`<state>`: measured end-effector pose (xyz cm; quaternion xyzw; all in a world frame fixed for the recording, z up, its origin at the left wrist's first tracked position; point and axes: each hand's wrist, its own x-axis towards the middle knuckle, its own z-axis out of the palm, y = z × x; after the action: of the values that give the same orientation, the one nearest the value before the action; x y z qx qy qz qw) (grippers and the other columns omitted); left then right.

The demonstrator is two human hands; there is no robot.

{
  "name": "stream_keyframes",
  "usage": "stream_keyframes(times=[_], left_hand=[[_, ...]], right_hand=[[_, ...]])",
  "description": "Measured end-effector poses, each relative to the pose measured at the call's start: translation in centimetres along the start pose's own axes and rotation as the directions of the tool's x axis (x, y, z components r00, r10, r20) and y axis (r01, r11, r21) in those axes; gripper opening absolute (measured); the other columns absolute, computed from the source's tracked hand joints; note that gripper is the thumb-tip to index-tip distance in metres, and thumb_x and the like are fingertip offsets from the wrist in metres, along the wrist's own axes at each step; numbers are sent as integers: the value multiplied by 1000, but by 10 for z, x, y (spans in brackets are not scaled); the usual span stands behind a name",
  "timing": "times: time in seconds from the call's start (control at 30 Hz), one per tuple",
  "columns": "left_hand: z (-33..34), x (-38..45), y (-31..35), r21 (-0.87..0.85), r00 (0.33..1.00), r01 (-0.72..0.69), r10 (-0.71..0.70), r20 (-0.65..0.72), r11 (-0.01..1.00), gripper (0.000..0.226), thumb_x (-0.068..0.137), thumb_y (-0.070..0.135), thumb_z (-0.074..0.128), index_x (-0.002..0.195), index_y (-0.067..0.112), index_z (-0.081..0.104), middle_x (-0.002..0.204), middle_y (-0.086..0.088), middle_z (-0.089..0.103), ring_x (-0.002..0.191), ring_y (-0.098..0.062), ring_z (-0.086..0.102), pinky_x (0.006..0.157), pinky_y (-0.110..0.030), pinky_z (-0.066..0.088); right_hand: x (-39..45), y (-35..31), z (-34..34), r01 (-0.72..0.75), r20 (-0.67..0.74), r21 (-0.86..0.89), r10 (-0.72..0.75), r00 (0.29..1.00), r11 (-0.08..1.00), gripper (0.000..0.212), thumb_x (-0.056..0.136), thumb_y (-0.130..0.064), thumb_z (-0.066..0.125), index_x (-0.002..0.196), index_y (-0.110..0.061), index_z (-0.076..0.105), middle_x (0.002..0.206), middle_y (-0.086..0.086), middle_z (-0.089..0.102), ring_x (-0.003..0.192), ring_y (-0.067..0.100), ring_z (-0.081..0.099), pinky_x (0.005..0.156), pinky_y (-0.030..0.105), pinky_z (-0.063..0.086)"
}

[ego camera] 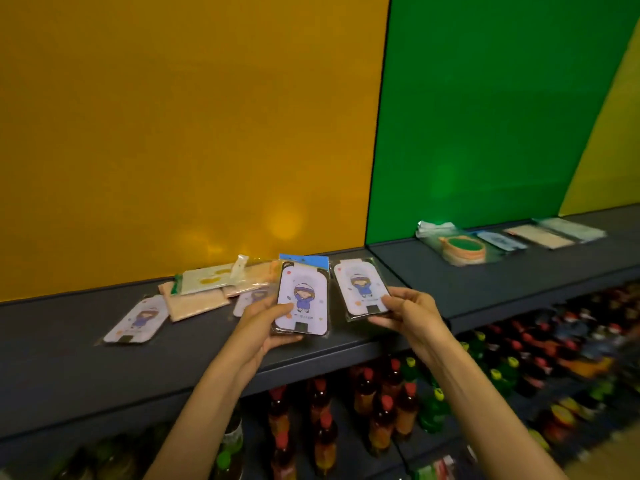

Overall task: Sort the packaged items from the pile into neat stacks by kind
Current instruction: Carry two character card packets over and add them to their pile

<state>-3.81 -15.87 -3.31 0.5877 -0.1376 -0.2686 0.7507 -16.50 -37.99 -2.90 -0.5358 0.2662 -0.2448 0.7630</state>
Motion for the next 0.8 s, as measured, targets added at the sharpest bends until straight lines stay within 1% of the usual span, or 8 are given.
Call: stream_keyframes(times=[0.1, 0.2, 0.33, 0.47, 0.53, 0.67, 0.7, 0.8], left_hand=[[60, 2, -18, 0, 1000, 22, -22, 8, 1000, 21, 94, 3, 58, 113, 9, 66, 96, -13, 77, 85, -26, 74, 61, -36, 62], [119, 5, -35, 26, 999, 27, -28, 32, 999, 20, 94, 4, 58, 112, 7, 66, 97, -13, 76, 85, -27, 73, 60, -34, 61], [193, 10, -58, 64, 999, 28, -30, 26, 998, 16, 94, 5, 60, 109, 2, 63, 88, -11, 77, 78, -23, 71, 54, -28, 57], [255, 15, -79, 86, 999, 31, -35, 40, 996, 16, 94, 6, 61, 109, 4, 61, 96, -13, 76, 85, -22, 72, 62, -30, 59], [282, 20, -86, 85, 998, 31, -36, 55, 996, 17, 94, 7, 61, 110, 3, 61, 96, -12, 76, 86, -22, 73, 64, -31, 60], [328, 43, -96, 59, 997, 37, -41, 71, 998, 20, 93, 7, 63, 112, 2, 61, 99, -14, 76, 92, -25, 74, 71, -34, 60], [338, 50, -98, 43, 997, 39, -42, 67, 998, 20, 93, 7, 63, 112, 2, 62, 100, -16, 76, 92, -25, 73, 69, -34, 60], [372, 74, -106, 24, 999, 37, -38, 32, 999, 18, 93, 8, 64, 110, 3, 63, 99, -15, 76, 87, -22, 74, 63, -29, 60]], right_hand=[[1, -16, -60, 16, -6, -23, -16, 1000, 1000, 21, 93, 5, 56, 113, 12, 58, 100, 27, 71, 80, 30, 74, 57, 33, 61], [2, -34, -117, 45, -19, -33, -45, 999, 998, 21, 94, 5, 55, 114, 11, 57, 96, 25, 72, 80, 30, 74, 57, 32, 60], [5, -52, -187, 79, -30, -34, -80, 996, 996, 21, 95, 4, 54, 115, 10, 57, 99, 25, 72, 81, 31, 74, 59, 32, 61], [13, -62, -244, 101, -53, -31, -103, 993, 994, 22, 95, 5, 54, 116, 11, 56, 98, 23, 73, 82, 30, 75, 60, 31, 61], [18, -67, -270, 110, -73, -26, -112, 991, 994, 22, 95, 5, 54, 116, 12, 56, 97, 23, 73, 81, 30, 75, 60, 31, 61], [34, -77, -317, 111, -108, -27, -113, 988, 993, 20, 96, 3, 53, 116, 7, 56, 101, 22, 73, 74, 26, 75, 46, 22, 53], [41, -78, -327, 115, -111, -23, -117, 987, 993, 21, 96, 3, 53, 116, 7, 55, 102, 22, 73, 75, 27, 75, 47, 23, 54], [68, -84, -357, 118, -119, -28, -121, 986, 993, 25, 96, 3, 53, 120, 9, 55, 98, 19, 74, 82, 31, 74, 60, 30, 61]])
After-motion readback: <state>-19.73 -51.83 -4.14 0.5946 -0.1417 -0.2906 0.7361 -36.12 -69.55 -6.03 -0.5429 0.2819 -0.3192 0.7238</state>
